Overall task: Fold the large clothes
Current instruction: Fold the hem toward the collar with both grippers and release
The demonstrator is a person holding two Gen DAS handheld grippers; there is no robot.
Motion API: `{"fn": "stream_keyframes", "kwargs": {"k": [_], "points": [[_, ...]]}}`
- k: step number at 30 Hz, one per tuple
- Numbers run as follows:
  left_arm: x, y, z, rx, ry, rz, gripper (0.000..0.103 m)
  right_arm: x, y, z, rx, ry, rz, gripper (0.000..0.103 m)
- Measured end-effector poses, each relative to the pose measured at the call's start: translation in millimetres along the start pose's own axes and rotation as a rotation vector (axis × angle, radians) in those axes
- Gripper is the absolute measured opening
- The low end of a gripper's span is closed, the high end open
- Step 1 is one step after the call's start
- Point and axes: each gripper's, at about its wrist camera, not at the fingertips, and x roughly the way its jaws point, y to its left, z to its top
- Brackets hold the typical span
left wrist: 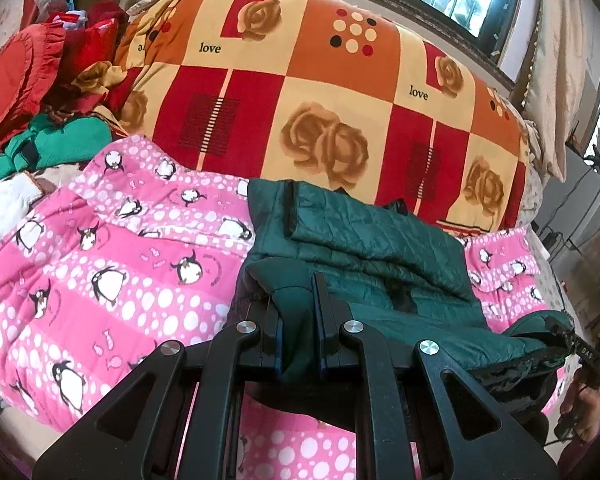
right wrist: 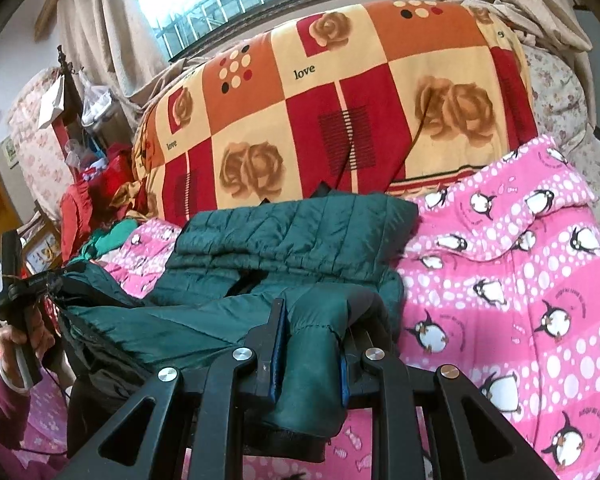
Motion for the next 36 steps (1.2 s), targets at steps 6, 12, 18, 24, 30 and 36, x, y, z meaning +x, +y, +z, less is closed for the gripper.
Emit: {"fn": "stream_keyframes", "kwargs": {"k": [6,12,18,24,30,36], "points": [[8.8,-4.6,16.4,-0.002,-0.027,0.004,0.011,7.3,-1.3,20.0,-0.001,-0.025,-0.018,0.019],[19.1,-8.1,31.5,-0.004,-0.044,0.01,0.011,18.1,-4.5,36.1,0.002,-0.044,-0.032,0.019],[29.3,-11.3,44.1,-0.006,-0.063,0.017,0.011,26.9,-11.0,45.9,0.013,-0.051,-0.038,0.019],[41.6,-18.9,56.4,0.006,-0.082,0.03,0.011,39.0,-17.3,57.3,0.016,-0.044,-0.055,0.019],[63.4,-25.6,75.8,0.011,-0.092,0.056,0.011,57.6,-26.2,75.5,0.018,-0.04,-0.081,0.019],[91.1,-21.9,94.1,0.004,-0.071,0.089,0.011,84.0,-34.4,94.6,0.0,-0.016,-0.128,0.019]]}}
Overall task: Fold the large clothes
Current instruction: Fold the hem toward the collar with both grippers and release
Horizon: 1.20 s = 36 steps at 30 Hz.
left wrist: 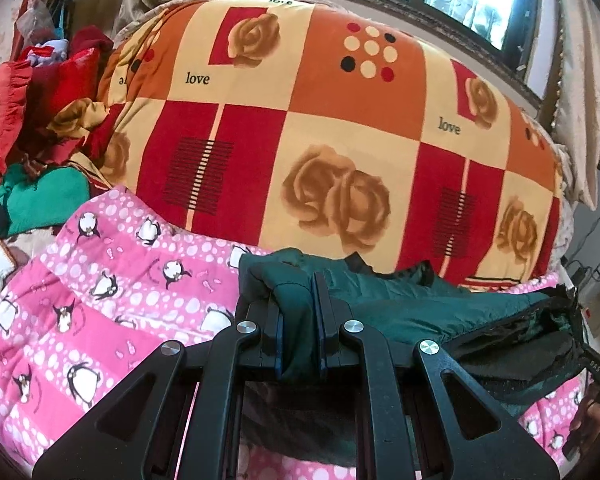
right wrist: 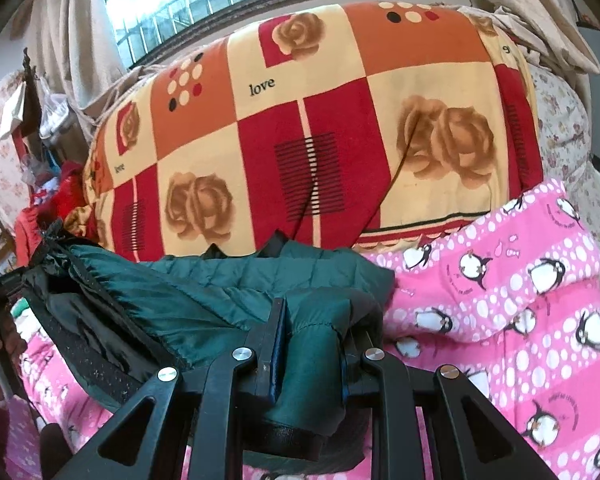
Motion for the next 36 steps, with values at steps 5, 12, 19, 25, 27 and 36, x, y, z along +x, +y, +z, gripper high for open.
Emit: {"fn": "stream_keyframes", "kwargs": {"k": [5,12,19,25,27,36], "points": [[28.6,-2.3,9.1,0.012,0.016,0.035,0.011,23.9,-6.1,13.4,0.009,0.016,-0.022,0.019],[73.2,-1.8,19.4,0.0,0.05,0.082,0.011,69.0,-17.9,27.5,0.042,0.054,-0.051,0.019],[114.3,3.0,23.1,-0.027,0.078,0.122,0.011,109.5,-23.5,34.4,0.071,0.081,-0.071,0.019],[149.1,7.8,15.7,-0.038,0.121,0.157,0.011,148.3,-33.5,26.3,0.125,0.12,-0.086,0.019],[159.0,9.7,11.8,-0.041,0.13,0.162,0.013,159.1,-36.1,22.9,0.135,0.129,-0.094,0.019],[174.4,18.7,8.5,-0.076,0.161,0.097,0.02,183.5,-48.1,15.0,0.2,0.15,-0.082,0.026]]}}
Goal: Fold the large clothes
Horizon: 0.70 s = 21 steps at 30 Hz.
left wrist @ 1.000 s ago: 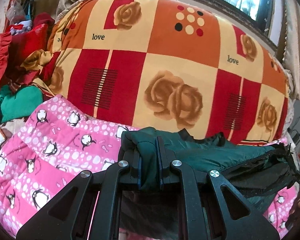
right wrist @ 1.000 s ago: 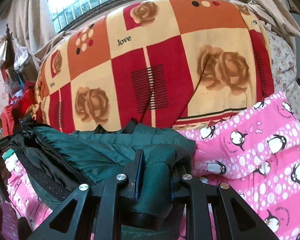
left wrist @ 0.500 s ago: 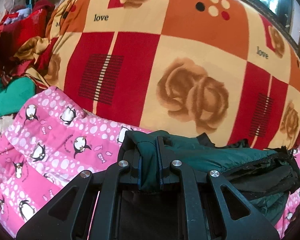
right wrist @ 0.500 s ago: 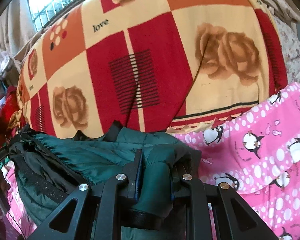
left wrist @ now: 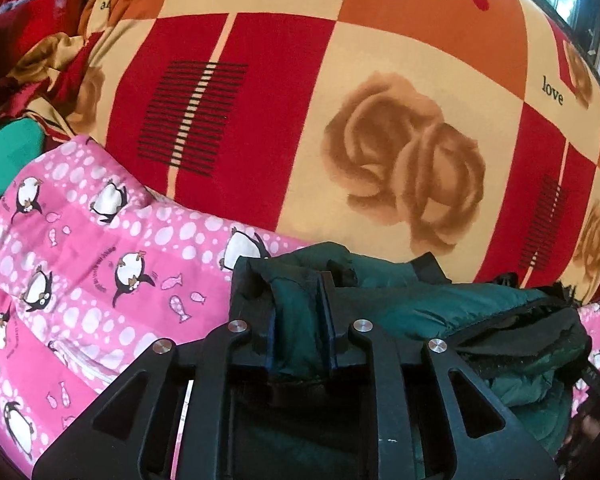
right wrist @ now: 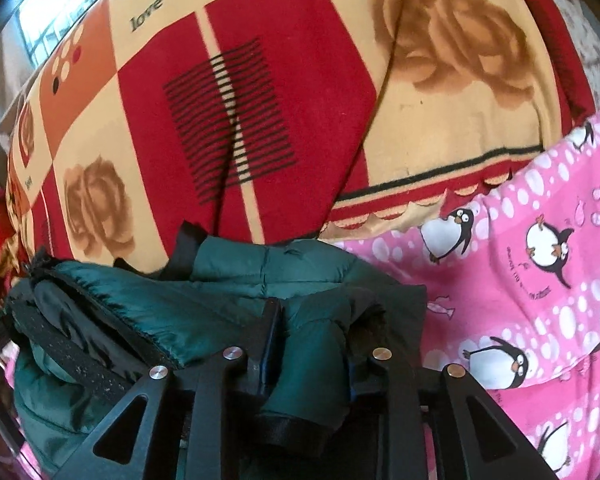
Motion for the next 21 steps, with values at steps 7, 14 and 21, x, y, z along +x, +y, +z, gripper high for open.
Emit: {"fn": "stream_keyframes", "kwargs": {"k": [7,14,21], "points": [[-24.4,6.8,6.9,-0.018,-0.02,-0.073,0.061,-12.6,-7.1,1.8,0.062,-0.016,0.05,0.032],[-49.7,14.2,7.9,-0.04,-0.08,-0.096,0.084,-25.2,-1.0,7.3,0.073,-0.044,0.07,0.052],[-46.9,-0.7,-5.1,0.006,-0.08,-0.082,0.084,-63.4,18.1,18.8,0.058,-0.195,0.086,0.086]]}}
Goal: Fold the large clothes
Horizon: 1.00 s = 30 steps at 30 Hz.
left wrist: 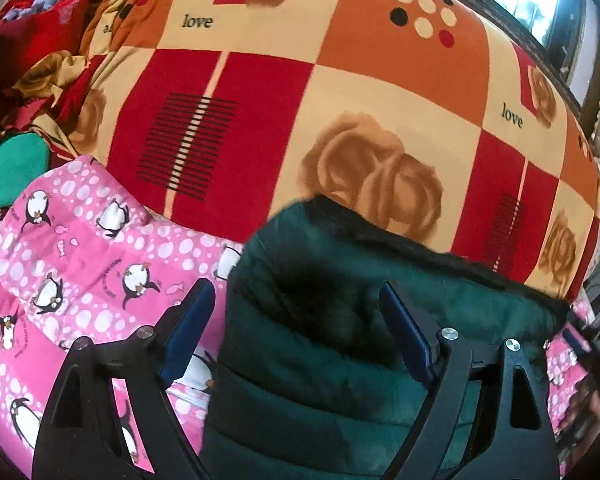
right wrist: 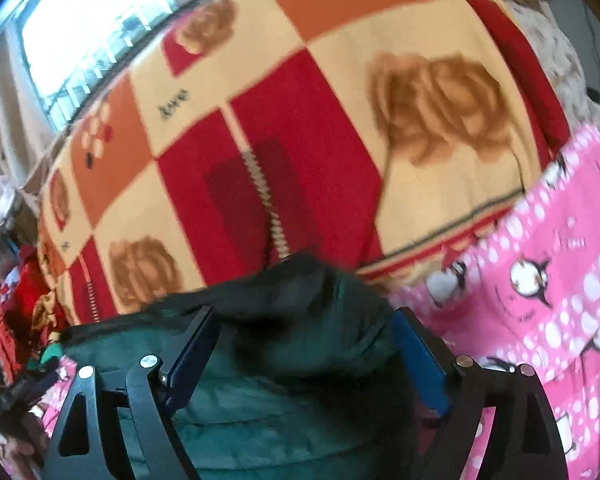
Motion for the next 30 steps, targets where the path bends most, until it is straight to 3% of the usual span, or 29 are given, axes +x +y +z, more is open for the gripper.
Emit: {"fn": "stream_keyframes", "kwargs": {"k": [5,10,16,21,25,30], "points": [[19.5,-13.8,-6.1,0.033,0.036,0.037,0.084,20.0,38.3,-5.4,-0.144,0.089,0.02,0.086],[53.8,-20.5,-14.5,0.078,0.108,0.152,0.084,73.5,70.1,-20.0,-0.319,0.192,-0.043,0.086],[72.4,-11.6,-18.3,0.07,0.1,0.176,0.088,129.0,68.6,-30.3,-0.367,0.316,-0.116,0.088],[82.6,-8.9,-19.3,0.05,0.116,0.187,0.092,145.5,65.5,-34.7,-0.356,0.316,-0.14,0.092],[83.2,-8.2,-19.8,0.048,0.123,0.185,0.093,127.6,73.9,-31.6,-0.358,0.282,-0.156,0.091],[71.0,-11.2,-11.4,0.037,0.117,0.178,0.093,100.7,96.8,-23.3,-0.337,0.244,-0.046,0.091]]}}
